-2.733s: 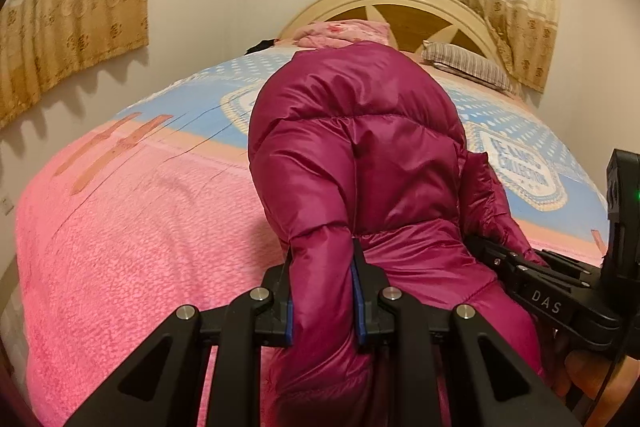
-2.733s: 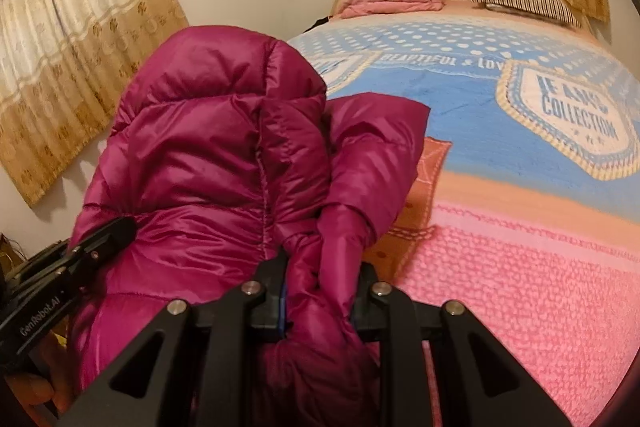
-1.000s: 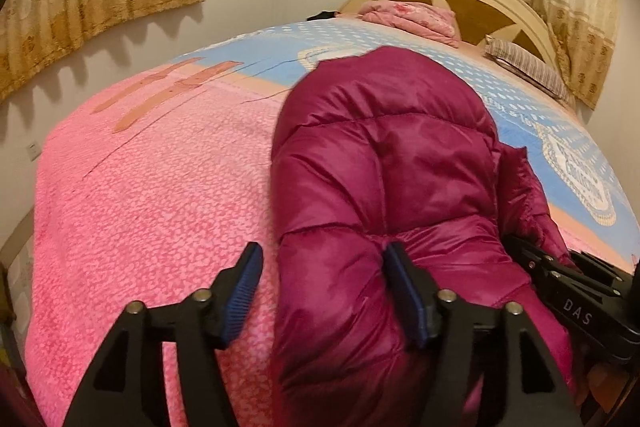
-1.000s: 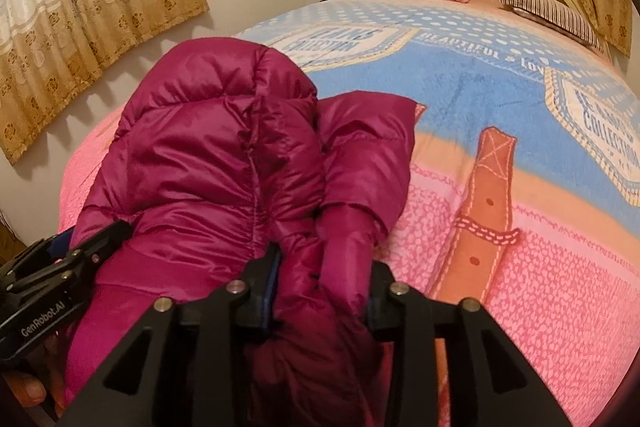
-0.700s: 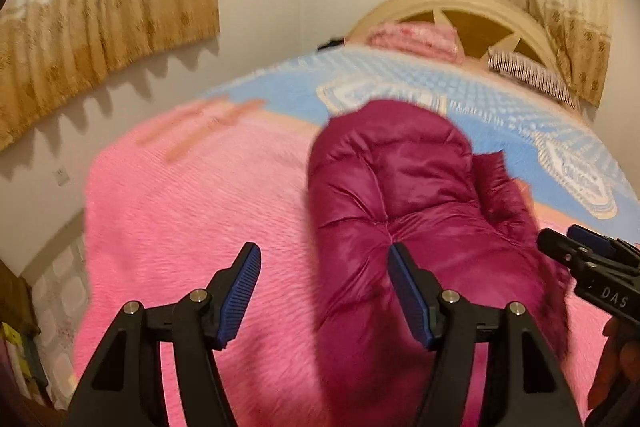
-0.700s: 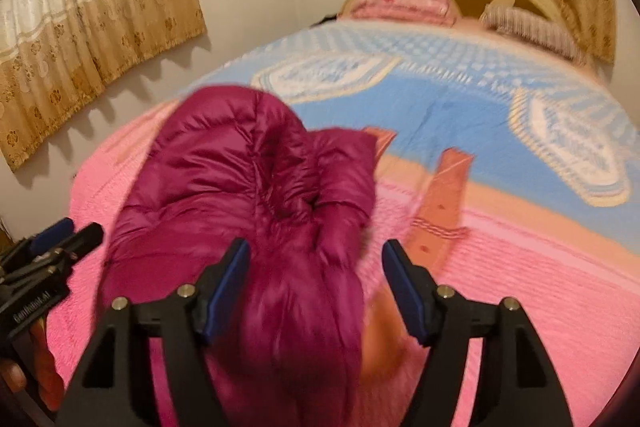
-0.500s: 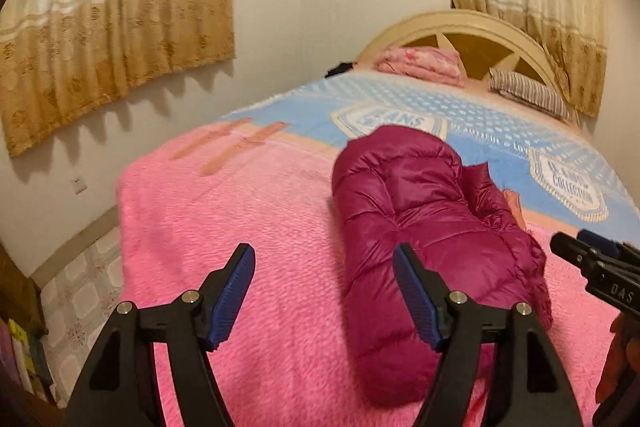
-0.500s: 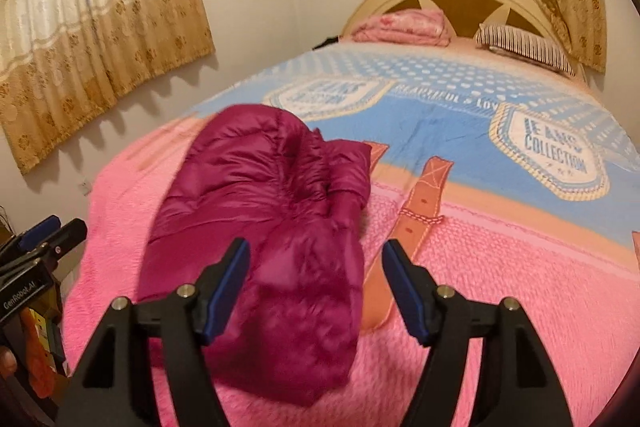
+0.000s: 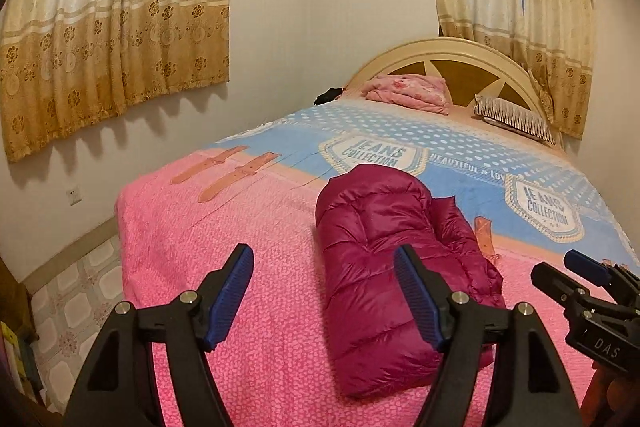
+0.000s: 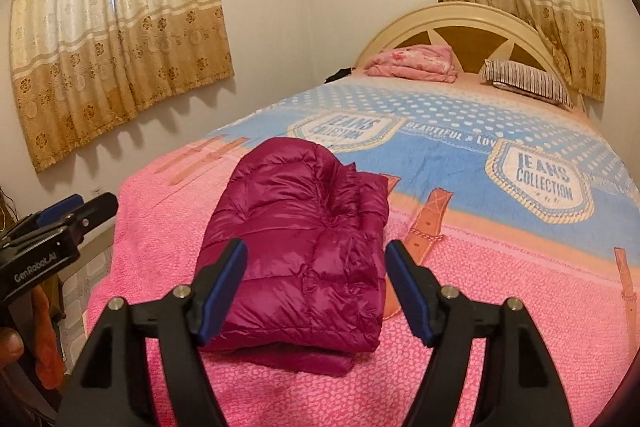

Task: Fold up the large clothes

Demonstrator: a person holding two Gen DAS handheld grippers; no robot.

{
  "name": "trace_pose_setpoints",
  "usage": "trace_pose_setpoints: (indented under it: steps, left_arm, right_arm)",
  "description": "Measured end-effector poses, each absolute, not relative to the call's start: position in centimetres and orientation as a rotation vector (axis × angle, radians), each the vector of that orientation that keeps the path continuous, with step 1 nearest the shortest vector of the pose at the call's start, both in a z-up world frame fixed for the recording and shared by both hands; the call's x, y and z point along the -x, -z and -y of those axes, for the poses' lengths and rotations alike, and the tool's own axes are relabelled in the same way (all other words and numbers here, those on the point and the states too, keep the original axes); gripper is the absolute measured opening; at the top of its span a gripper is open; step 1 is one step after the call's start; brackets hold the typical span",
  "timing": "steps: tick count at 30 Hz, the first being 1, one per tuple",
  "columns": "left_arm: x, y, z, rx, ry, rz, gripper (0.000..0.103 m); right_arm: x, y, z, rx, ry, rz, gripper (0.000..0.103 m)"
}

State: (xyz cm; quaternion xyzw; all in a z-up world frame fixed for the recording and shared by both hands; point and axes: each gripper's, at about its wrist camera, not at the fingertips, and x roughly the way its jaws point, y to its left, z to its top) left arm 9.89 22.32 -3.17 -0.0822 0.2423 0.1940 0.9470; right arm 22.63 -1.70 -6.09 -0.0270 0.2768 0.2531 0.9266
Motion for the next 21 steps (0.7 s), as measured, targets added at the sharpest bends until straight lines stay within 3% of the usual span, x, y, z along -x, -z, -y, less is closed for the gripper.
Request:
trace_pose_setpoints:
  steps: [21]
  left_arm:
    - [-10.17, 4.09, -22.37, 0.17, -0.402, -0.516, 0.073]
  right_arm:
    - [-22.24, 5.59, 2.28, 0.048, -0.532, -0.554, 0.075]
